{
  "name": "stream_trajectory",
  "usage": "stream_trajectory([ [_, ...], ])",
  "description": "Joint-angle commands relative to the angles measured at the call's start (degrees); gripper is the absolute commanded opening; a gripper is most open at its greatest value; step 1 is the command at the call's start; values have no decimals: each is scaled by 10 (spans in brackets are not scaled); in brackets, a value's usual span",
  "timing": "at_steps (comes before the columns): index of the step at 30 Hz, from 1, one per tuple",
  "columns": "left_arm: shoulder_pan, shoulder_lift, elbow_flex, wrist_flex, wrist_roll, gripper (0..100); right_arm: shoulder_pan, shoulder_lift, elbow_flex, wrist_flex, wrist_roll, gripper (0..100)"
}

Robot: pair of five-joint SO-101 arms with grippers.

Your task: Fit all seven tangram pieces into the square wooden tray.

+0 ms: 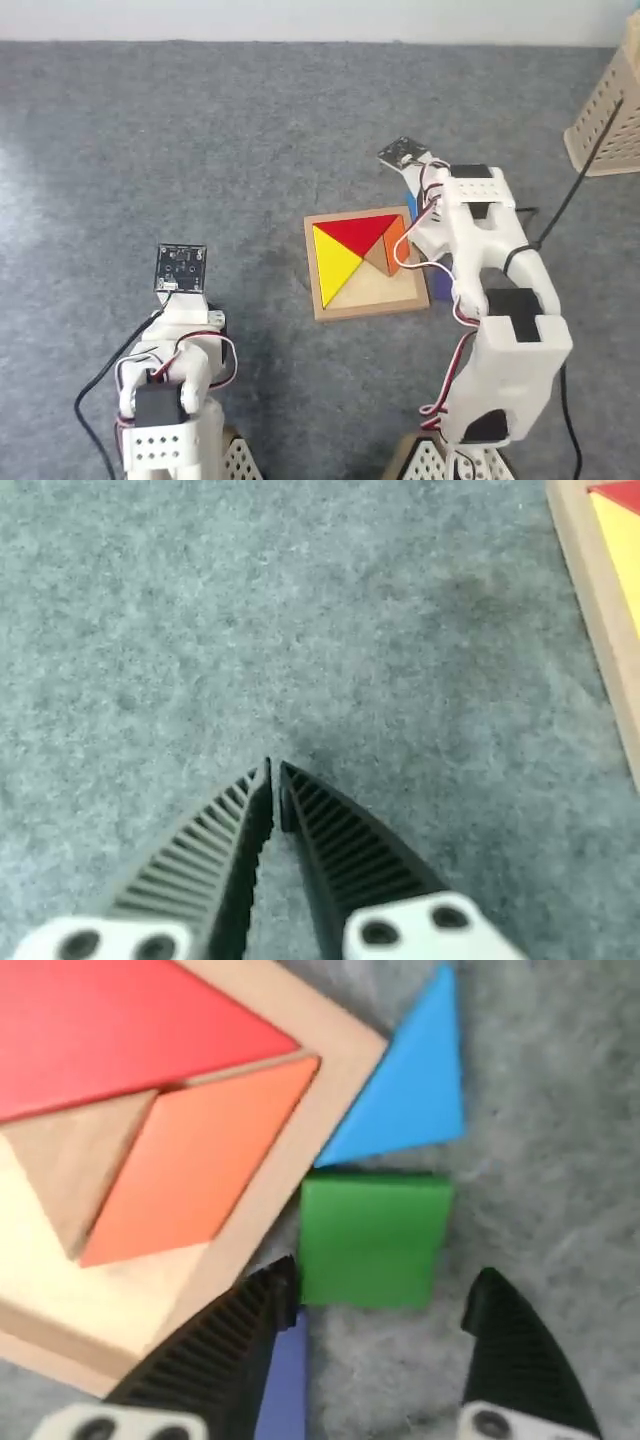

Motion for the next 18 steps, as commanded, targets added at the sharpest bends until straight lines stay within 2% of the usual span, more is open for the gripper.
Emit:
stream_trajectory([
  [1,4,-9,-7,7,4,12,4,-4,-9,-12,-3,206],
  [8,4,-9,-7,7,4,12,9,-5,-10,-17,-6,87],
  [18,4,-9,-7,7,4,12,2,-218,-5,110,-8,73],
])
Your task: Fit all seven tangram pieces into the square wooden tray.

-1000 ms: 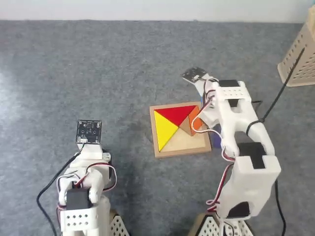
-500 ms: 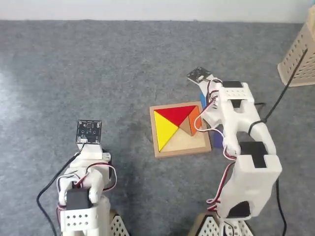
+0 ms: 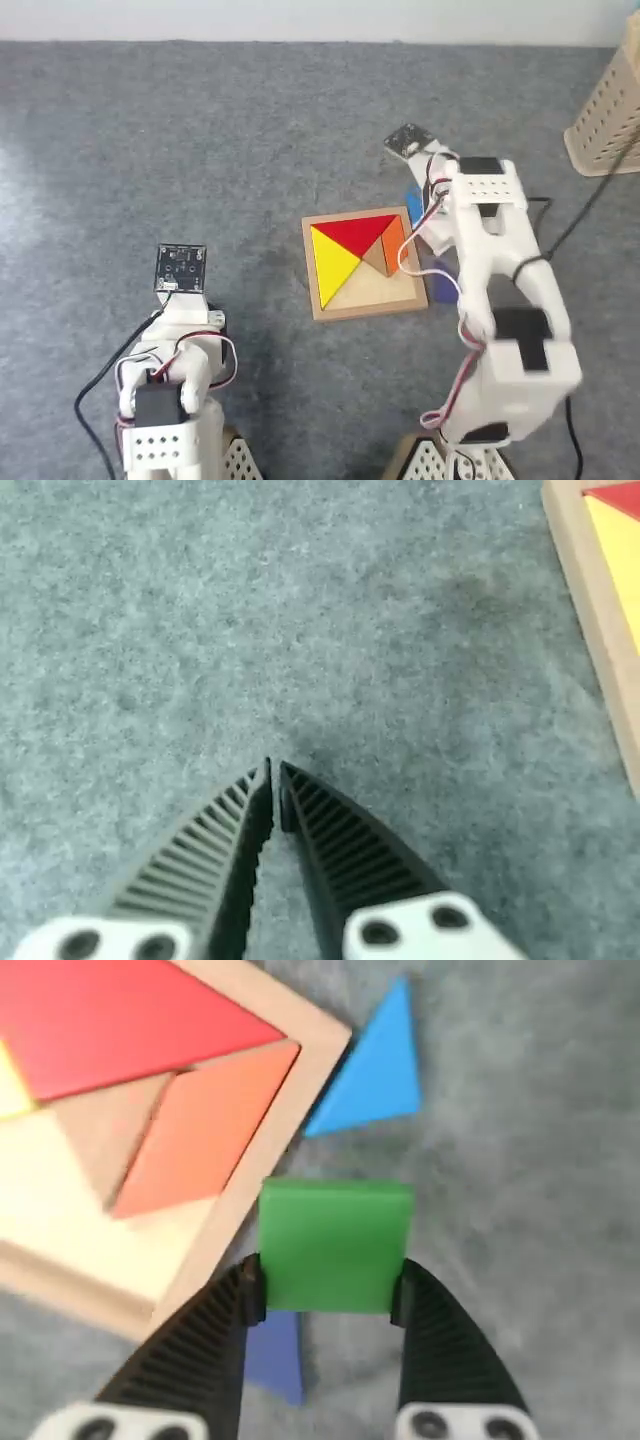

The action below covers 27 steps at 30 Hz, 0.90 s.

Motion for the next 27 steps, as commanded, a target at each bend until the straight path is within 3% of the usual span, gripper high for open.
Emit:
stream_trajectory([
  [1,4,-9,-7,7,4,12,-7,-126,-5,56,-8,73],
  [7,4,-9,-7,7,4,12,-111,-213,46,106,-34,73],
  [11,4,-9,-7,7,4,12,-206,-216,145,31,-29,73],
  [15,4,-9,-7,7,4,12,-225,-216,195,-29,-33,74],
  [22,4,-9,-7,7,4,12,-271,-208,211,-35,-56,73],
  [27,4,-9,-7,7,4,12,-261,-149,208,-70,-58,74],
])
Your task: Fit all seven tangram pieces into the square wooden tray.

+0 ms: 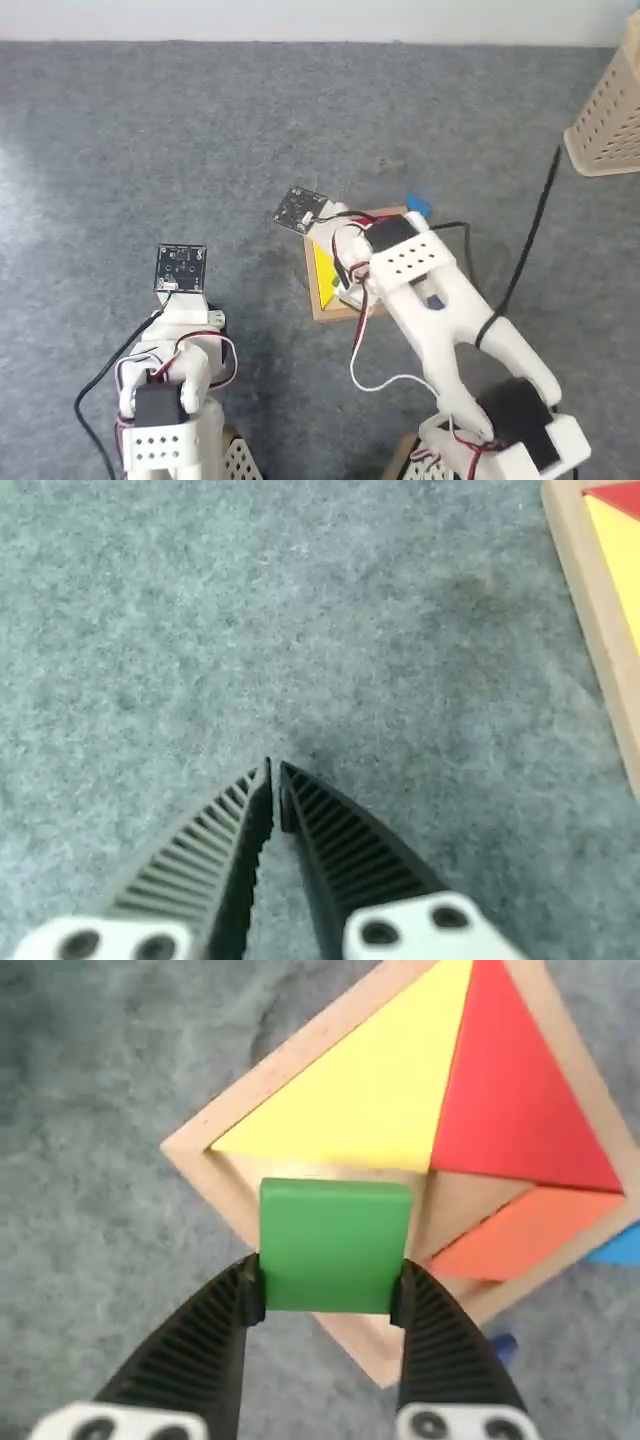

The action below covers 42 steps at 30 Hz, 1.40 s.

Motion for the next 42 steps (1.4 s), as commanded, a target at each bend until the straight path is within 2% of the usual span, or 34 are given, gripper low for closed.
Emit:
stream_trajectory([
  [1,4,-9,-7,7,4,12,7,29,-8,-31,-6,74],
  [12,4,-9,-7,7,4,12,17,77,-34,-30,-5,79],
  [18,4,-9,-7,7,4,12,26,76,-35,-33,-5,163],
  [28,4,-9,-7,7,4,12,27,73,-35,-54,-5,169],
  [34,4,-9,-7,7,4,12,28,75,-35,-49,-4,251],
  [42,4,-9,-7,7,4,12,34,70,-53,-40,-6,250],
])
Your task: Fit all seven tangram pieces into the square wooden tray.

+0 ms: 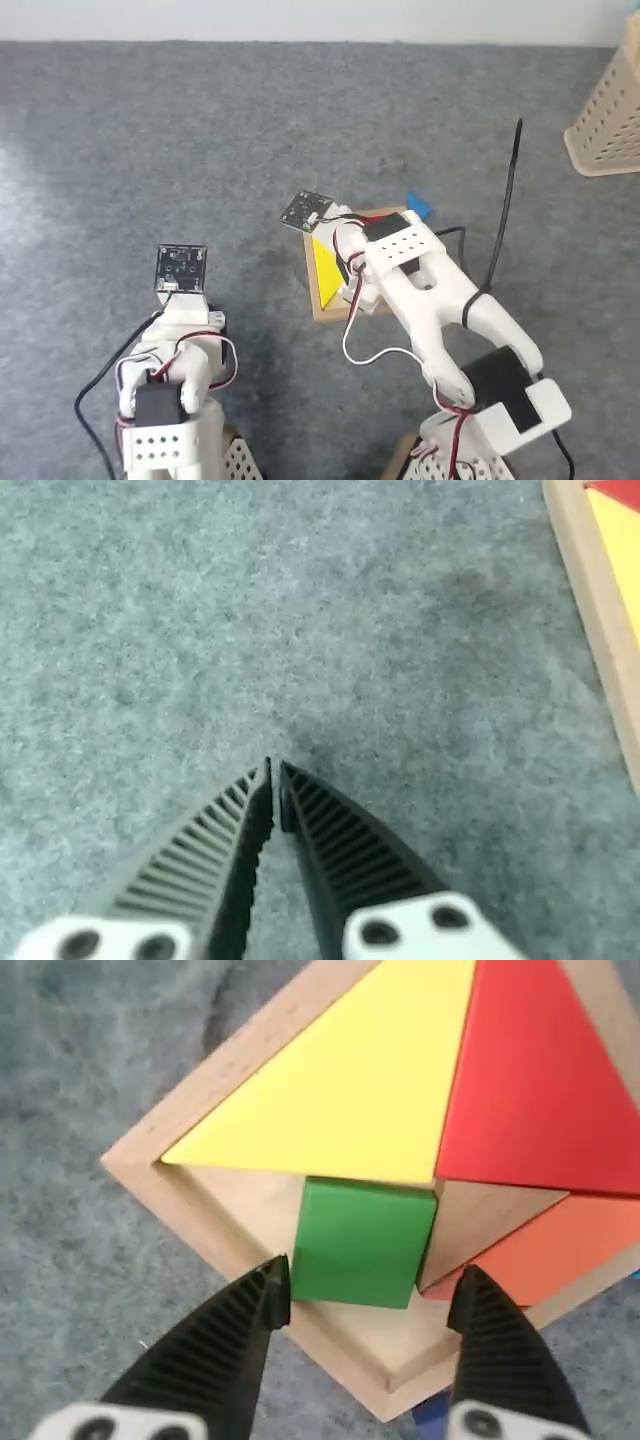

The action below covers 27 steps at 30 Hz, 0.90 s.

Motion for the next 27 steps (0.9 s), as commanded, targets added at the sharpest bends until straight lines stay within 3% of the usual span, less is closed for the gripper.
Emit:
stream_trajectory([
  [1,4,-9,-7,2,4,12,21,-17,-58,17,-7,249],
  [10,4,-9,-7,2,4,12,59,-136,-4,7,-53,23],
  [14,4,-9,-7,2,4,12,59,-118,33,-42,-52,13],
  [27,4,-9,-7,2,4,12,51,0,3,-58,-52,6],
])
